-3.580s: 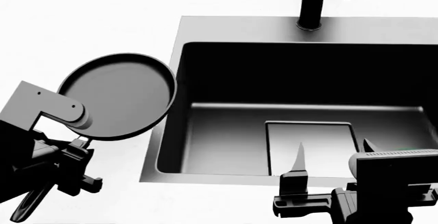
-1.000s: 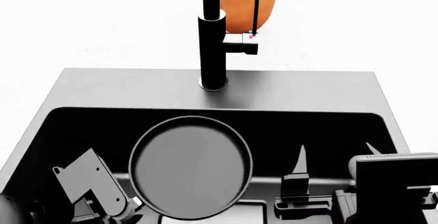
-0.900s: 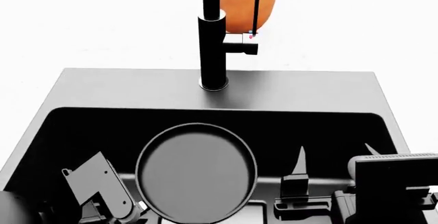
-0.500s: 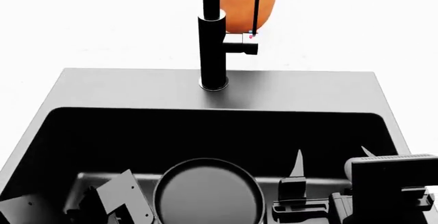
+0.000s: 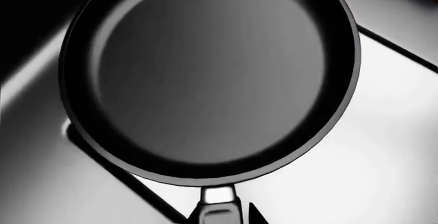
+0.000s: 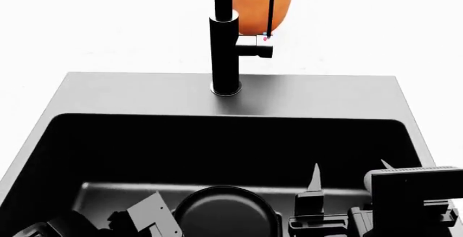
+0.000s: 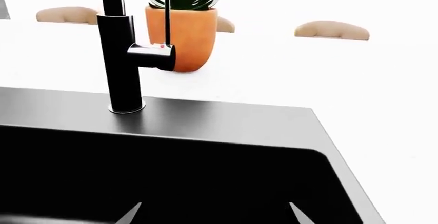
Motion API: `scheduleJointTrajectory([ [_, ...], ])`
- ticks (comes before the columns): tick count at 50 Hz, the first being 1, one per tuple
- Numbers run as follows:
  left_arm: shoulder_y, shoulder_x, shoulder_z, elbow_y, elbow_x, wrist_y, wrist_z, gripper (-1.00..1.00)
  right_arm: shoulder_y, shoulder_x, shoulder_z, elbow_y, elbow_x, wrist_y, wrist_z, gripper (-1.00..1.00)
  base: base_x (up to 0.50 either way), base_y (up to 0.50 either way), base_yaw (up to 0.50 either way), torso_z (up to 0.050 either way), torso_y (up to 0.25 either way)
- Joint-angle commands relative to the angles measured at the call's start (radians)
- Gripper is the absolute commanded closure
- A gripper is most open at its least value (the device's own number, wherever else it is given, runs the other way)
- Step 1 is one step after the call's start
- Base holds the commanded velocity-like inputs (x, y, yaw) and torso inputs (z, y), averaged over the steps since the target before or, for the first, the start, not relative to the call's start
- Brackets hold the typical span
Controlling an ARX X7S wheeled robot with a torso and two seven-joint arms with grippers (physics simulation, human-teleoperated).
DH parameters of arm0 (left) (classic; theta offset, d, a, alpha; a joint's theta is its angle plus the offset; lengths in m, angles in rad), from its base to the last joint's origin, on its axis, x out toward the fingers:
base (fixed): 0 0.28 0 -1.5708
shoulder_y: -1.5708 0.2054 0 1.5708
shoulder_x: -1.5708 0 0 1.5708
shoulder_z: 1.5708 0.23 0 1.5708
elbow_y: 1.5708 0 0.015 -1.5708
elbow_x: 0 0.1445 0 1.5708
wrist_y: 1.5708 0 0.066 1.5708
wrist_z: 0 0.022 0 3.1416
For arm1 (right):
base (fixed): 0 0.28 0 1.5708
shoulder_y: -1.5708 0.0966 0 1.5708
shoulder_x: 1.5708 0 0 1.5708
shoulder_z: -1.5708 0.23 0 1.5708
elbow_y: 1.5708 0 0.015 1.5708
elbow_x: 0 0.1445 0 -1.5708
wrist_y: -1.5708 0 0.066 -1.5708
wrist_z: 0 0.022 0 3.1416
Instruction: Pick the pan and sponge and place them into the sink. Then turn on the water.
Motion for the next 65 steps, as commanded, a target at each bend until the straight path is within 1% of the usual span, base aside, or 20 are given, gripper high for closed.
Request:
scheduleJointTrajectory([
  [1,-0.007,0.099,-0.062,-0.209,0.048,0.101,0.065,1.0,-0.009,0.005,0.001,0.004,0.01,0.004,-0.004,-1.0,0.0,0.0,0.0,0.0,0.0],
  [5,0.001,0.108,-0.115,-0.21,0.097,0.079,0.061,1.0,-0.01,0.004,0.0,0.009,0.009,0.003,-0.005,-1.0,0.0,0.0,0.0,0.003,0.0],
  [6,0.005,0.112,-0.123,-0.209,0.114,0.081,0.063,-1.0,-0.01,0.004,0.0,0.008,0.009,0.002,-0.005,-1.0,0.0,0.0,0.0,0.0,0.0],
  [13,0.01,0.122,-0.197,-0.209,0.186,0.063,0.06,-1.0,-0.004,0.002,-0.006,0.011,0.007,0.007,-0.004,-1.0,0.0,0.0,0.0,0.0,0.0],
  [19,0.022,0.119,-0.203,-0.207,0.237,0.085,0.063,-1.0,-0.007,0.006,-0.007,0.008,0.006,0.008,-0.002,-1.0,0.0,0.0,0.0,0.0,0.0],
  [20,0.025,0.113,-0.186,-0.2,0.256,0.092,0.041,-1.0,-0.006,0.006,-0.007,0.006,0.007,0.009,-0.001,-1.0,0.0,0.0,0.0,0.0,0.0],
  [22,0.01,0.112,-0.192,-0.183,0.256,0.026,-0.01,-1.0,-0.007,0.006,-0.009,0.003,0.004,0.009,0.0,-1.0,0.0,0.0,0.0,0.0,0.0],
  [26,0.106,-0.058,-0.203,0.321,0.214,-0.274,-0.064,-1.0,-0.013,0.01,-0.003,-0.004,0.009,0.008,0.006,-1.0,0.0,0.0,0.0,0.0,0.0],
  [32,0.136,-0.128,-0.221,0.598,0.19,-0.475,-0.131,-1.0,-0.01,0.009,-0.005,-0.002,0.008,0.008,0.004,-1.0,0.0,0.0,0.0,0.0,0.0],
  [38,0.148,-0.185,-0.242,0.825,0.163,-0.557,-0.154,-1.0,-0.009,0.008,-0.005,-0.003,0.011,0.009,0.004,-1.0,0.0,0.0,0.0,0.0,0.0],
  [41,0.145,-0.2,-0.277,0.872,0.14,-0.594,-0.166,-1.0,-0.009,0.002,0.014,0.001,0.023,0.006,0.022,-1.0,0.0,0.0,0.0,0.0,0.0],
  [44,0.145,-0.215,-0.376,0.931,0.127,-0.571,-0.235,-1.0,0.038,0.01,-0.002,-0.016,-0.007,0.003,0.008,-1.0,0.0,0.0,0.0,0.0,0.0],
  [46,0.138,-0.212,-0.437,0.963,0.109,-0.585,-0.273,-1.0,0.063,0.006,0.03,-0.018,0.019,-0.01,0.005,-1.0,0.0,0.0,0.0,0.0,0.0],
  [48,0.146,-0.217,-0.494,1.031,0.085,-0.608,-0.309,-1.0,0.109,0.004,0.038,0.004,0.05,0.049,0.039,-1.0,0.0,0.0,0.0,0.0,0.0],
  [52,0.143,-0.211,-0.582,1.121,0.067,-0.695,-0.403,-1.0,0.199,-0.001,-0.004,0.025,0.049,0.103,0.015,-1.0,0.0,0.0,0.0,0.0,0.0],
  [53,0.101,-0.136,-0.732,1.125,0.038,-0.724,-0.553,-1.0,0.349,-0.081,-0.061,0.175,0.052,0.127,-0.135,-1.0,0.0,0.0,0.0,0.0,0.0],
  [54,0.091,-0.115,-0.86,1.108,0.036,-0.73,-0.587,-1.0,0.478,-0.086,-0.068,0.26,0.046,0.129,-0.171,-1.0,0.0,0.0,0.0,0.0,0.0],
  [55,0.09,-0.114,-0.882,1.109,0.029,-0.718,-0.588,-1.0,0.493,-0.103,-0.061,0.289,0.061,0.118,-0.196,-1.0,0.0,0.0,0.0,0.0,0.0],
  [60,0.096,-0.129,-0.818,1.127,0.062,-0.684,-0.585,-1.0,0.551,-0.111,-0.106,0.341,0.035,0.145,-0.228,-1.0,0.0,0.0,0.0,0.0,0.0],
  [65,0.06,-0.125,-0.832,1.101,0.082,-0.672,-0.614,-1.0,0.609,-0.148,-0.12,0.42,0.028,0.142,-0.264,-1.0,0.0,0.0,0.0,0.0,0.0],
])
